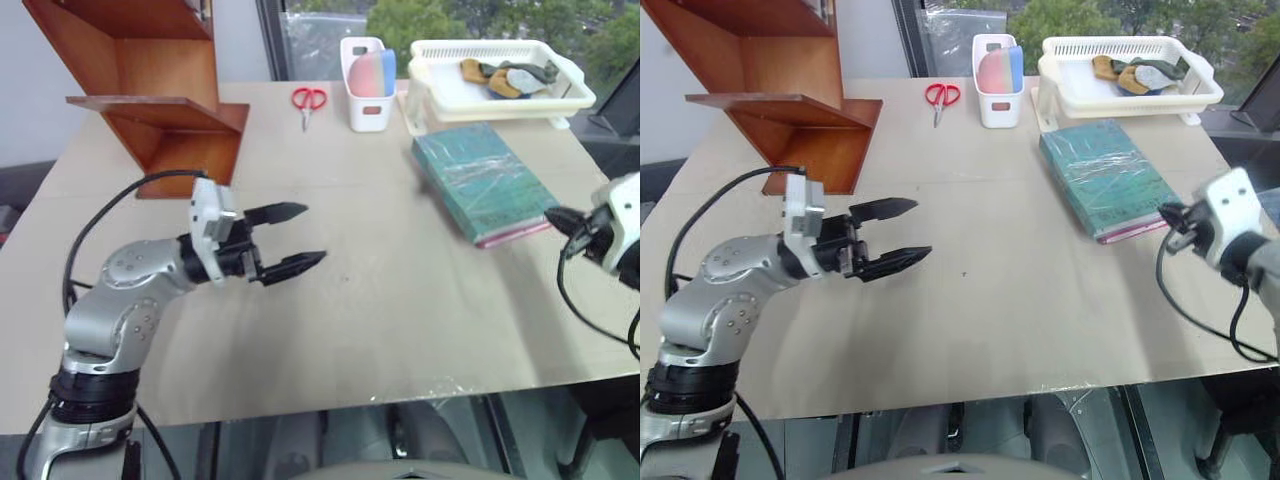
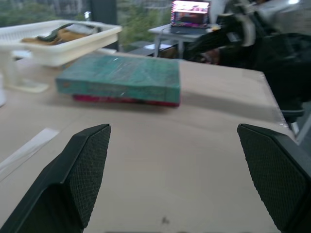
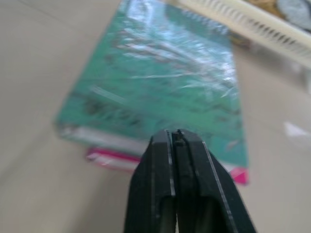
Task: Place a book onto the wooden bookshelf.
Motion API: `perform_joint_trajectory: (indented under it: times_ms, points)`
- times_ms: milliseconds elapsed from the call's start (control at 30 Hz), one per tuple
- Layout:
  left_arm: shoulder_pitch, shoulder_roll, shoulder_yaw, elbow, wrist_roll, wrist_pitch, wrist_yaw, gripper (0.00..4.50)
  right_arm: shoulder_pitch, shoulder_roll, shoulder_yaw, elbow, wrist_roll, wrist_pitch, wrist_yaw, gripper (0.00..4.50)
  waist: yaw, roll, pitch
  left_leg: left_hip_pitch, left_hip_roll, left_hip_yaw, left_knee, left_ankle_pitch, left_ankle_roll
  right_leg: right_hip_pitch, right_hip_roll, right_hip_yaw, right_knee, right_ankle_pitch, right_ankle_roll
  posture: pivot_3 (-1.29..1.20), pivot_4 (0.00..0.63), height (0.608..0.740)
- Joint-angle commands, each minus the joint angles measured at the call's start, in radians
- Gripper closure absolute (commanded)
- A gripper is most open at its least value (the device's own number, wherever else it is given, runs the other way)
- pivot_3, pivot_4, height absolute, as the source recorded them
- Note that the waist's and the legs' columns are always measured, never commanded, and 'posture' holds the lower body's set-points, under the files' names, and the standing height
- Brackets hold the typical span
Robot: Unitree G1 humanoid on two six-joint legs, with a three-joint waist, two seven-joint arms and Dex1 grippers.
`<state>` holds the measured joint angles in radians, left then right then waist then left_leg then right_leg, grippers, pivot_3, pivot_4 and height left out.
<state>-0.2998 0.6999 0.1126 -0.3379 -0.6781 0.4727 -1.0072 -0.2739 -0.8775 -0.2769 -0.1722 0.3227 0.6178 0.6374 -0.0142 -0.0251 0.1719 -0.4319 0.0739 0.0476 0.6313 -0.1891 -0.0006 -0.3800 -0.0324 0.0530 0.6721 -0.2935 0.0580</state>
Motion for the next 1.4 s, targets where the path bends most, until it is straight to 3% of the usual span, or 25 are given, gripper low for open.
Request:
perform_joint_trajectory:
  times_ms: [33, 267, 333, 533, 667, 767, 967, 1400]
  points:
    - [-0.011, -0.011, -0.011, -0.025, 0.024, -0.024, 0.011, 0.00, -0.190, -0.046, 0.117, 0.235, -0.132, -0.076, -0.004, 4.43, -0.003, 0.000, 0.000, 0.000, 0.000, 0.000, 0.000, 0.000, 0.000, 0.000, 0.000, 0.000, 0.000, 0.000, 0.000, 0.00, 0.150, 0.740]
    - [0.002, -0.026, -0.019, -0.046, 0.037, -0.030, 0.026, 0.00, -0.664, 0.000, 0.344, 0.937, -0.363, -0.300, 0.028, 4.43, -0.003, 0.003, 0.002, -0.002, 0.000, 0.002, 0.000, 0.000, 0.000, -0.004, 0.000, 0.002, 0.000, 0.000, 0.000, 0.00, 0.150, 0.740]
    - [0.017, -0.024, -0.005, -0.059, 0.036, -0.031, 0.041, 0.00, -0.805, 0.035, 0.363, 1.139, -0.389, -0.260, 0.023, 4.43, 0.002, 0.002, 0.002, -0.002, 0.000, 0.002, -0.001, 0.000, 0.000, -0.004, 0.000, 0.002, 0.000, 0.000, 0.000, 0.00, 0.150, 0.740]
    - [0.061, -0.020, 0.023, -0.101, 0.028, -0.026, 0.076, 0.00, -1.025, 0.099, 0.226, 1.421, -0.297, -0.102, -0.055, 4.43, -0.005, 0.005, 0.003, -0.003, 0.000, 0.004, -0.004, 0.000, 0.000, -0.007, 0.000, 0.004, 0.000, 0.000, -0.001, 0.00, 0.150, 0.740]
    - [0.086, -0.020, 0.036, -0.133, 0.021, -0.019, 0.100, 0.00, -1.064, 0.125, 0.097, 1.496, -0.232, -0.117, -0.193, 4.43, -0.002, 0.005, 0.003, -0.003, 0.000, 0.004, -0.004, 0.000, 0.000, -0.007, 0.000, 0.004, -0.001, 0.000, -0.001, 0.00, 0.150, 0.740]
    - [0.094, -0.013, 0.048, -0.141, 0.015, -0.015, 0.109, 0.00, -1.089, 0.143, 0.105, 1.516, -0.264, -0.041, -0.222, 4.43, -0.003, 0.005, 0.003, -0.003, 0.000, 0.005, -0.004, 0.000, 0.000, -0.007, 0.000, 0.004, 0.000, 0.000, -0.001, 0.00, 0.150, 0.740]
    - [0.092, -0.007, 0.056, -0.142, 0.012, -0.011, 0.116, 0.00, -1.106, 0.163, -0.005, 1.528, -0.206, 0.013, -0.320, 4.43, -0.003, 0.005, 0.004, -0.003, 0.000, 0.004, -0.004, 0.000, 0.000, -0.007, 0.000, 0.004, 0.001, 0.000, -0.001, 0.00, 0.150, 0.740]
    - [0.125, -0.008, 0.073, -0.173, 0.009, -0.012, 0.134, 0.00, -1.057, 0.203, -0.010, 1.530, -0.247, 0.039, -0.317, 4.43, -0.004, 0.005, 0.003, -0.003, 0.000, 0.004, -0.004, 0.000, 0.000, -0.007, 0.000, 0.004, 0.001, 0.000, -0.001, 0.00, 0.150, 0.740]
